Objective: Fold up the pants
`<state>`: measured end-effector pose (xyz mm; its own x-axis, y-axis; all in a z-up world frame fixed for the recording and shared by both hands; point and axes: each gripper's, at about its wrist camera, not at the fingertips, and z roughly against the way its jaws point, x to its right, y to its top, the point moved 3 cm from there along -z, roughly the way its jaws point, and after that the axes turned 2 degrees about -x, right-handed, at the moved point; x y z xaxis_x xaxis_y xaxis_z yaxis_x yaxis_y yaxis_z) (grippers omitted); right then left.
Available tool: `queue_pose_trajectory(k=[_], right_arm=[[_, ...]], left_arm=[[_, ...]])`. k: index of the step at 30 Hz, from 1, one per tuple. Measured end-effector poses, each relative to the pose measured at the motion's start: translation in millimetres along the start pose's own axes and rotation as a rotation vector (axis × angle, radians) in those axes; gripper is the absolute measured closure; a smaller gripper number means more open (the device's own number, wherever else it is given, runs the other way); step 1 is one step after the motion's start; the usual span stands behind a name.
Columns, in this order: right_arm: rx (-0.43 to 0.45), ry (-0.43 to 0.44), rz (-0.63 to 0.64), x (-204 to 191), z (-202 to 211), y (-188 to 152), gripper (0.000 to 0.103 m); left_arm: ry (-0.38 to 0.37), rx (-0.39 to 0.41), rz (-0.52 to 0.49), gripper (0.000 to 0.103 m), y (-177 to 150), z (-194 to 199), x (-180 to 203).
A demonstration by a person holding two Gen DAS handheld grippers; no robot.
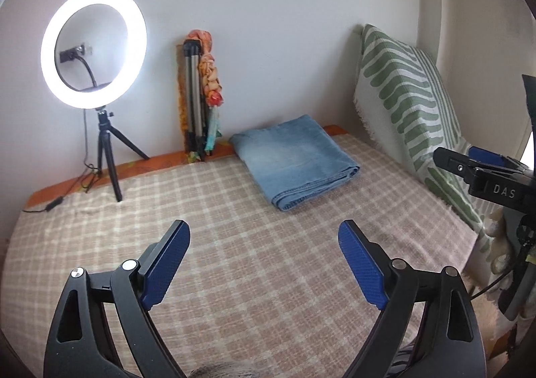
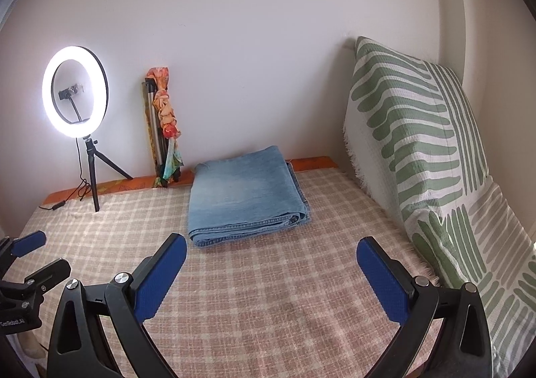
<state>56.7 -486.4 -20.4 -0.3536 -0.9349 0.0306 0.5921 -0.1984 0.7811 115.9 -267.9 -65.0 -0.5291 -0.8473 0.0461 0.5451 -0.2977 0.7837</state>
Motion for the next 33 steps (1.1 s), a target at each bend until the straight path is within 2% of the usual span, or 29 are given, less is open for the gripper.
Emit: queue_pose_trajectory(k=[3, 9, 33], right_arm=[[0.007, -0.007, 0.001, -1, 3, 0, 0.000], [0.018, -0.015, 0.004, -5, 10, 1, 0.000], [0.040, -0.011, 0.018, -16, 21, 4, 0.000]], left_arm=[[0.023, 0.003, -0.011, 0.012, 1, 4, 0], [-0.003, -0.007, 0.006, 0.012, 0, 7, -1], [-0.013, 0.009, 0.032, 0.012, 2, 20, -10]])
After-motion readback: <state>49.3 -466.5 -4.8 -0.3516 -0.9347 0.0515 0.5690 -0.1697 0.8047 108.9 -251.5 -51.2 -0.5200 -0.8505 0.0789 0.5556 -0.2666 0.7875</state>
